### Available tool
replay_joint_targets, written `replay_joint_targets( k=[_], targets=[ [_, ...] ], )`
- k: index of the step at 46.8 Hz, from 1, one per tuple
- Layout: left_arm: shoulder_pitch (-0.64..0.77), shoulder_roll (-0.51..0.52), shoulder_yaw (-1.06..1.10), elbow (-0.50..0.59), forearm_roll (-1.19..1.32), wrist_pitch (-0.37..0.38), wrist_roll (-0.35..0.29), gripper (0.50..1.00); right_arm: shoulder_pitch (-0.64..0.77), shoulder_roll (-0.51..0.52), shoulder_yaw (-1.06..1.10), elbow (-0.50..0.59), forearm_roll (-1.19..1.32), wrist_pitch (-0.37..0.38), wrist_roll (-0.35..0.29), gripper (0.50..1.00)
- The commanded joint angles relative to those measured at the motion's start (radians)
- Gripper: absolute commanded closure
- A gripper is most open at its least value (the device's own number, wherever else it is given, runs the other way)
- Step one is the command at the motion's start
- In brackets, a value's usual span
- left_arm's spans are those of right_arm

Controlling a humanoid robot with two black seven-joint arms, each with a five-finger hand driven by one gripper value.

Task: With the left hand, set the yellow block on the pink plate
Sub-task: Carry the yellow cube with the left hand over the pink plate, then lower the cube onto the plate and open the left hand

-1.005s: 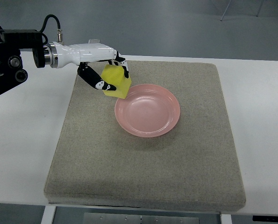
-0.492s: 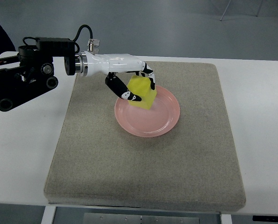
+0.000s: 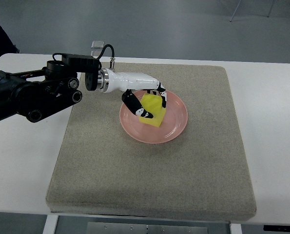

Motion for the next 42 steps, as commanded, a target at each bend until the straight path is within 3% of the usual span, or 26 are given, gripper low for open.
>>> replay_joint_targets(
  k=[1, 16, 18, 20, 25, 28, 30, 33, 42],
  targets=[
    [0.001, 0.0, 0.005, 0.003, 0.008, 0.0, 0.0, 1.0, 0.0, 0.0, 0.0, 0.0, 0.0, 0.0, 0.0, 0.576],
    [0.008, -0.002, 0.003, 0.001, 0.037, 0.008, 0.0, 1.0, 0.0, 0.0, 0.0, 0.0, 0.0, 0.0, 0.0, 0.576],
    [0.009, -0.002, 0.003, 0.001, 0.037, 0.017, 0.0, 0.835, 0.0, 0.0, 0.0, 0.0, 0.0, 0.0, 0.0, 0.576],
    [0.009, -0.002, 0.003, 0.0, 0.037, 0.026, 0.0, 0.746, 0.0, 0.0, 0.0, 0.0, 0.0, 0.0, 0.0, 0.576],
    [0.009, -0.002, 0.003, -0.002, 0.037, 0.029, -0.002, 0.718, 0.0, 0.0, 0.0, 0.0, 0.0, 0.0, 0.0, 0.576],
    [0.009, -0.002, 0.005, -0.005, 0.037, 0.029, -0.002, 0.628, 0.0, 0.0, 0.0, 0.0, 0.0, 0.0, 0.0, 0.576],
    [0.011, -0.002, 0.003, -0.008, 0.037, 0.029, -0.002, 0.609, 0.0, 0.0, 0.0, 0.0, 0.0, 0.0, 0.0, 0.576],
    [0.011, 0.0, 0.005, -0.011, 0.035, 0.028, -0.003, 0.54, 0.0, 0.0, 0.0, 0.0, 0.0, 0.0, 0.0, 0.576],
    [0.009, 0.006, 0.003, -0.013, 0.032, 0.028, -0.003, 0.536, 0.0, 0.0, 0.0, 0.0, 0.0, 0.0, 0.0, 0.576]
  ],
)
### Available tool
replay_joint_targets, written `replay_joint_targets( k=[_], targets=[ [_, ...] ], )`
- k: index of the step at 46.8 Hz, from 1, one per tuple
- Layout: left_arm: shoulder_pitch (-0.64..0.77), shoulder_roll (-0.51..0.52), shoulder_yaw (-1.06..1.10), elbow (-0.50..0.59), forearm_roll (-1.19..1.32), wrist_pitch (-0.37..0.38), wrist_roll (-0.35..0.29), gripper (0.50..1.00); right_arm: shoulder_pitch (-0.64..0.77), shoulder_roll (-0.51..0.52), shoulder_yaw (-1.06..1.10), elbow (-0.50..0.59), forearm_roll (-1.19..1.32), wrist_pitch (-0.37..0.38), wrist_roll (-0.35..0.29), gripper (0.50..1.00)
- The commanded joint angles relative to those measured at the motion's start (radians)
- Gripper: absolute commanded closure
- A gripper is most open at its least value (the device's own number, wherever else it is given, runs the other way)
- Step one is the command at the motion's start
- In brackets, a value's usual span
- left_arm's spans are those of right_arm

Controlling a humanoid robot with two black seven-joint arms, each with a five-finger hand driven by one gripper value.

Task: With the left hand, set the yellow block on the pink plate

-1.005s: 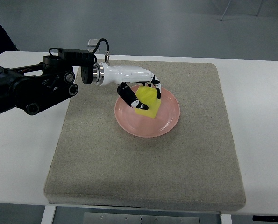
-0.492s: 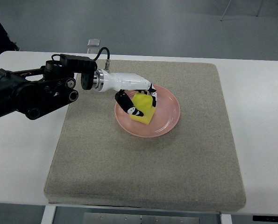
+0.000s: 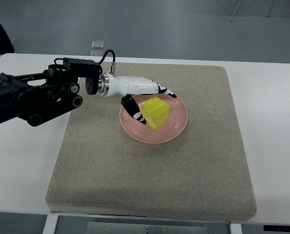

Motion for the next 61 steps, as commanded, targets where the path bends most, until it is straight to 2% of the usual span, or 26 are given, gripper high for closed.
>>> replay_joint_targets(
  k=[1, 7, 26, 37, 46, 52, 61],
  targets=[
    [-0.002, 0.005, -0.001, -0.001, -0.004, 0.0, 0.0, 0.536, 0.0, 0.0, 0.0, 0.0, 0.0, 0.0, 0.0, 0.576],
    [-0.006, 0.022, -0.008, 0.001, -0.011, 0.0, -0.005, 0.536, 0.0, 0.0, 0.0, 0.0, 0.0, 0.0, 0.0, 0.576],
    [-0.012, 0.182, -0.045, 0.021, -0.025, 0.004, -0.012, 0.536, 0.0, 0.0, 0.0, 0.0, 0.0, 0.0, 0.0, 0.576],
    [0.003, 0.176, -0.123, 0.177, -0.088, 0.011, -0.012, 0.536, 0.0, 0.0, 0.0, 0.0, 0.0, 0.0, 0.0, 0.576],
    [0.005, 0.174, -0.11, 0.284, -0.235, 0.083, -0.012, 0.534, 0.0, 0.0, 0.0, 0.0, 0.0, 0.0, 0.0, 0.576],
    [0.008, 0.17, -0.111, 0.346, -0.309, 0.099, -0.011, 0.514, 0.0, 0.0, 0.0, 0.0, 0.0, 0.0, 0.0, 0.576],
    [0.015, 0.157, -0.113, 0.415, -0.465, 0.13, -0.003, 0.512, 0.0, 0.0, 0.0, 0.0, 0.0, 0.0, 0.0, 0.576]
  ],
)
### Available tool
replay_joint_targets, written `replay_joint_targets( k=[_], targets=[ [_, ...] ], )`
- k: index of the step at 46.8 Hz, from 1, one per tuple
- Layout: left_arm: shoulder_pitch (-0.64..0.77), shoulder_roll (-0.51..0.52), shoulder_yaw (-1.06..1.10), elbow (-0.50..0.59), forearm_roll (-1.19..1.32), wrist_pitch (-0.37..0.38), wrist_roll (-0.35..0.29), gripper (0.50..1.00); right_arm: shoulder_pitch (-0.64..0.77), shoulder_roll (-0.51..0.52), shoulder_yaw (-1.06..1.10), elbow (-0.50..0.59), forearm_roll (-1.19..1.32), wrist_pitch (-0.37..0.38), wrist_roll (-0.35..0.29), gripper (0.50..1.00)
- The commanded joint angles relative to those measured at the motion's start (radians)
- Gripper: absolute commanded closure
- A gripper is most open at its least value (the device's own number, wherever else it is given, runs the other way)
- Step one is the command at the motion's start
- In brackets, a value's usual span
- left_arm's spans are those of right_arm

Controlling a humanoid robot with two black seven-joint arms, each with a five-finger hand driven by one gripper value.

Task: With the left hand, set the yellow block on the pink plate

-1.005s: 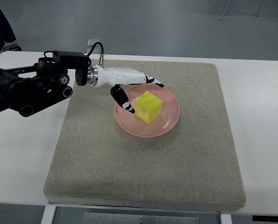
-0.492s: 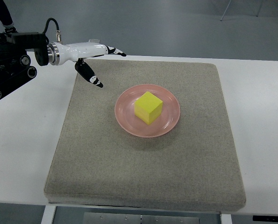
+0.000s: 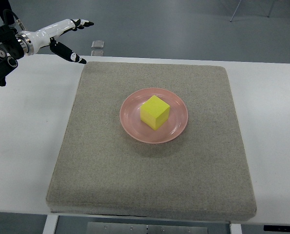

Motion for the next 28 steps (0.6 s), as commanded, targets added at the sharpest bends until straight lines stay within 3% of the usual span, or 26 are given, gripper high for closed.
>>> replay_joint_targets(
  k=[1, 19, 28],
  targets=[
    [0.002, -0.016, -0.001, 0.026, -0.084, 0.011, 0.002, 0.512, 0.0, 0.0, 0.0, 0.0, 0.0, 0.0, 0.0, 0.576],
    [0.04, -0.076, -0.007, 0.085, -0.439, 0.08, 0.002, 0.512, 0.0, 0.0, 0.0, 0.0, 0.0, 0.0, 0.0, 0.576],
    [0.043, -0.112, -0.007, 0.12, -0.667, 0.08, 0.004, 0.512, 0.0, 0.0, 0.0, 0.0, 0.0, 0.0, 0.0, 0.576]
  ],
)
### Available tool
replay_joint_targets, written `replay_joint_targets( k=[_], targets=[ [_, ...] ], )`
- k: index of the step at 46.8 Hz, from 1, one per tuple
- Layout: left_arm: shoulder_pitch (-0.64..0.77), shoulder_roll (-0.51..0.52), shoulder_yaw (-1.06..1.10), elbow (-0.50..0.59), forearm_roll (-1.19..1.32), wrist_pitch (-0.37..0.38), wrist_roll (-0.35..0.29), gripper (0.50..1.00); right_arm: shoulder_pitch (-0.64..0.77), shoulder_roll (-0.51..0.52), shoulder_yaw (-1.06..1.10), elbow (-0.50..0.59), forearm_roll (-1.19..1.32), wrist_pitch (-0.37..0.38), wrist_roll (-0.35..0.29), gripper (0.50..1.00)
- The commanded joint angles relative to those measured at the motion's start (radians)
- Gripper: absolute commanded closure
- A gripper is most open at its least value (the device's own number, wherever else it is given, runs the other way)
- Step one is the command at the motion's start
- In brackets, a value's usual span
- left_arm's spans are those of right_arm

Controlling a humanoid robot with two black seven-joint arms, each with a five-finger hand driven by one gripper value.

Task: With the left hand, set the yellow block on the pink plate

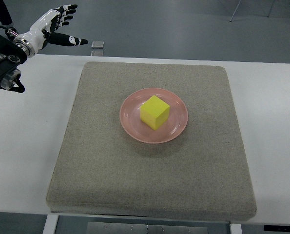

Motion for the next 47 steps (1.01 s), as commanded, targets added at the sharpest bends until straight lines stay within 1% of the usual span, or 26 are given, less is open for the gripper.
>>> replay_joint_targets(
  k=[1, 9, 25, 28, 34, 43, 47],
  targets=[
    [0.001, -0.029, 0.0, 0.03, -0.11, 0.001, 0.001, 0.512, 0.0, 0.0, 0.0, 0.0, 0.0, 0.0, 0.0, 0.576],
    [0.001, -0.076, 0.0, 0.079, -0.337, 0.001, 0.007, 0.512, 0.0, 0.0, 0.0, 0.0, 0.0, 0.0, 0.0, 0.576],
    [0.033, -0.128, -0.038, 0.087, -0.642, 0.001, 0.014, 0.51, 0.0, 0.0, 0.0, 0.0, 0.0, 0.0, 0.0, 0.576],
    [0.036, -0.142, -0.049, 0.102, -0.671, 0.001, 0.03, 0.512, 0.0, 0.0, 0.0, 0.0, 0.0, 0.0, 0.0, 0.576],
    [0.042, -0.17, -0.08, 0.134, -0.703, 0.001, 0.106, 0.51, 0.0, 0.0, 0.0, 0.0, 0.0, 0.0, 0.0, 0.576],
    [0.073, -0.188, -0.179, 0.136, -0.708, -0.028, 0.107, 0.51, 0.0, 0.0, 0.0, 0.0, 0.0, 0.0, 0.0, 0.576],
    [0.088, -0.196, -0.236, 0.136, -0.708, -0.083, 0.106, 0.51, 0.0, 0.0, 0.0, 0.0, 0.0, 0.0, 0.0, 0.576]
  ],
)
